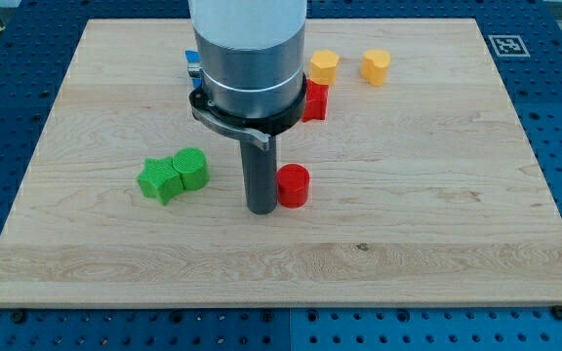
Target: Place the red circle below the red star
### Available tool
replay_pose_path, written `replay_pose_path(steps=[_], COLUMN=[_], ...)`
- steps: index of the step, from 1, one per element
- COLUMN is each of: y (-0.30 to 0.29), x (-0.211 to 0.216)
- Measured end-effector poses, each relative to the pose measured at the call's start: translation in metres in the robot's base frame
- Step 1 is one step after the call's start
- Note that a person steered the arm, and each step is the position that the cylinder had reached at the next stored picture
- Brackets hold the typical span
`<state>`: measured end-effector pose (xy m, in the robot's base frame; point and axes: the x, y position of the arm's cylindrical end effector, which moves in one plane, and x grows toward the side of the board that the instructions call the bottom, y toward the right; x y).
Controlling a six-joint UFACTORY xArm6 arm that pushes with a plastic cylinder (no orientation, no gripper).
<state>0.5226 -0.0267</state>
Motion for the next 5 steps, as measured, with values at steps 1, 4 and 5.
replay_pose_path(steps=[1, 4, 5], y=[0.000, 0.023, 0.050], x=[0.000, -0.005, -0.005])
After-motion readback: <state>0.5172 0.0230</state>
